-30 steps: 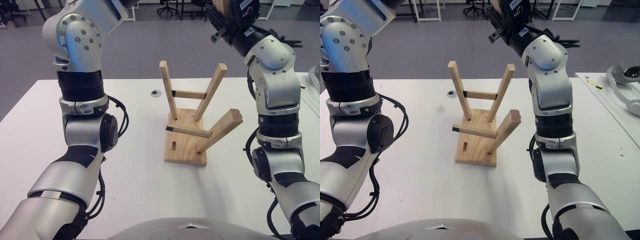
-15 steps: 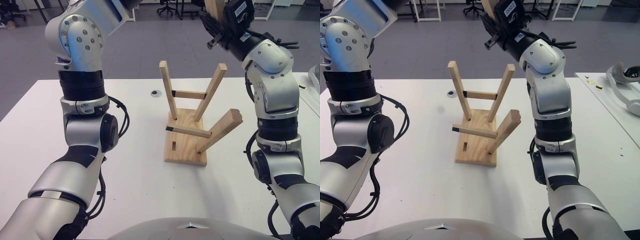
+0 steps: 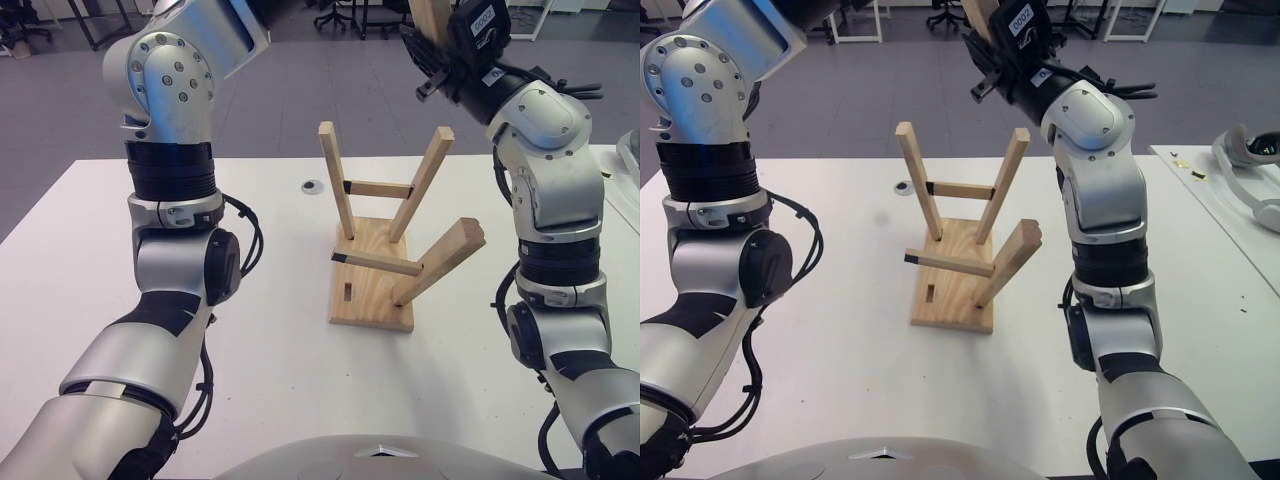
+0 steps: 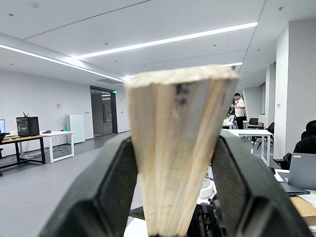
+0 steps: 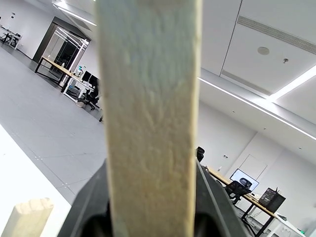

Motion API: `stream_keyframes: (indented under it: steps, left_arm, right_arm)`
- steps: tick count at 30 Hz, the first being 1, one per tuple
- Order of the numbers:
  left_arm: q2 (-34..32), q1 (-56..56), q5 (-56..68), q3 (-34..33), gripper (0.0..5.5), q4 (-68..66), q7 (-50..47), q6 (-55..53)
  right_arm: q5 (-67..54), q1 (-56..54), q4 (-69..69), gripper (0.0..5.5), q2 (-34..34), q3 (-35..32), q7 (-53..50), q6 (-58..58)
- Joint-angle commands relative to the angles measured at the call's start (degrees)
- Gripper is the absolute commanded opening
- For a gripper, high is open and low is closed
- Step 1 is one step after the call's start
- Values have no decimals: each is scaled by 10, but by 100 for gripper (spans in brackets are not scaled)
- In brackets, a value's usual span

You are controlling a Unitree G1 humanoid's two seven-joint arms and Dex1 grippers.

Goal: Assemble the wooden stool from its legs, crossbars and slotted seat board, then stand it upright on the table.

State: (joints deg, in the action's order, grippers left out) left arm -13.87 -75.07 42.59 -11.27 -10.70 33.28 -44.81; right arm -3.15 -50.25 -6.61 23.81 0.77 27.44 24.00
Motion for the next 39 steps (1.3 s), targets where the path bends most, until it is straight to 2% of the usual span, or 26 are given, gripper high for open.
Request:
stream_keyframes:
  steps: [1, 11, 17, 18, 24, 28, 31, 35, 39]
  left_arm:
    - [-14, 0, 8, 8, 210, 16, 13, -20]
    - [-62, 34, 9, 20, 208, 53, 31, -70]
    - [-66, 33, 10, 18, 206, 50, 35, -70]
    - [-66, 31, 9, 15, 206, 47, 34, -68]
    - [-75, -9, -12, -22, 205, -10, 13, -8]
    - [-140, -69, -43, -48, 204, -97, 32, 48]
    - [-222, -92, -62, -50, 204, -153, 95, 63]
    - [-339, -13, -90, -15, 204, -187, 315, 121]
    - [-388, 67, -91, 8, 203, -178, 464, 135]
  right_arm:
    - [-5, 7, -6, 102, 11, 1, 11, 4]
    - [-1, 7, 1, 102, 18, -6, 14, 0]
    - [-14, -5, 12, 102, -5, -12, 2, 8]
    - [-18, -8, 13, 145, -10, -16, 0, 6]
    - [-28, -20, 29, 265, -19, -29, -20, -5]
    - [-26, -17, 21, 349, -18, -30, -31, 2]
    - [-22, -11, 16, 401, -14, -34, -42, 9]
    - [-28, 2, 16, 401, -3, -70, -65, 22]
    - [-31, 0, 41, 401, 11, -87, -66, 15]
